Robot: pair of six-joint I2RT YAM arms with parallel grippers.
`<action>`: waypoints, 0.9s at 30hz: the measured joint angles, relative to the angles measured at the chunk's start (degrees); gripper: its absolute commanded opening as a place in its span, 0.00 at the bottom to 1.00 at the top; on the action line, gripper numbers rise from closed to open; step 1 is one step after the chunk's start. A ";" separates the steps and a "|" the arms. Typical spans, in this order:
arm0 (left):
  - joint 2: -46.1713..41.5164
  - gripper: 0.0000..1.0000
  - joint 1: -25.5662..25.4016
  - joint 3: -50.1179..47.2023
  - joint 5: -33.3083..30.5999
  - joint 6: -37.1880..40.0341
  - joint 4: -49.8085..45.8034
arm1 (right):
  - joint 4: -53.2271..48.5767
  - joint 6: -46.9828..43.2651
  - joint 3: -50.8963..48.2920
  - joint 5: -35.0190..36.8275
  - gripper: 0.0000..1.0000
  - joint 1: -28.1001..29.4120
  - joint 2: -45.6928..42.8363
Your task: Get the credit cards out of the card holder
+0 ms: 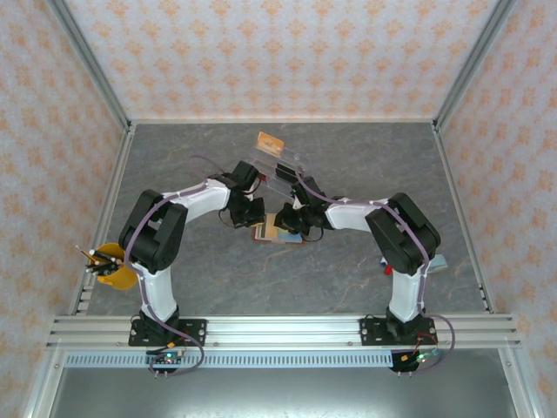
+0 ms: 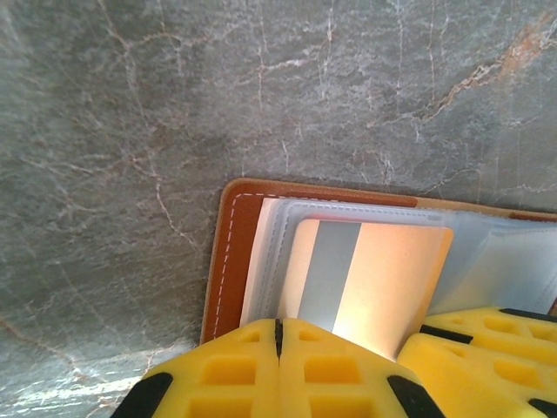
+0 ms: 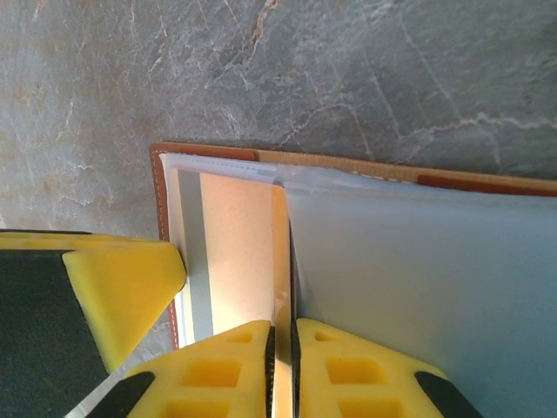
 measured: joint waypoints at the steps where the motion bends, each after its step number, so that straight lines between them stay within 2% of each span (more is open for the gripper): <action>1: 0.00 0.03 0.02 0.00 0.00 0.00 0.02 | 0.00 0.17 0.00 -0.02 0.13 0.00 0.00; 10: 0.04 0.04 0.17 0.00 -0.02 0.02 0.09 | 0.26 0.74 -0.48 -0.20 0.00 -0.26 -0.26; 17: 0.02 0.10 0.15 0.00 0.02 0.02 0.52 | 0.17 0.04 -1.62 1.18 0.00 -0.35 -2.23; 26: -0.02 0.08 -0.04 0.00 0.00 0.04 0.50 | -0.52 -0.52 -2.67 2.60 0.00 -0.37 -4.02; 27: -0.02 0.08 -0.04 0.00 0.00 0.04 0.50 | -0.52 -0.50 -2.69 2.47 0.03 -0.42 -4.02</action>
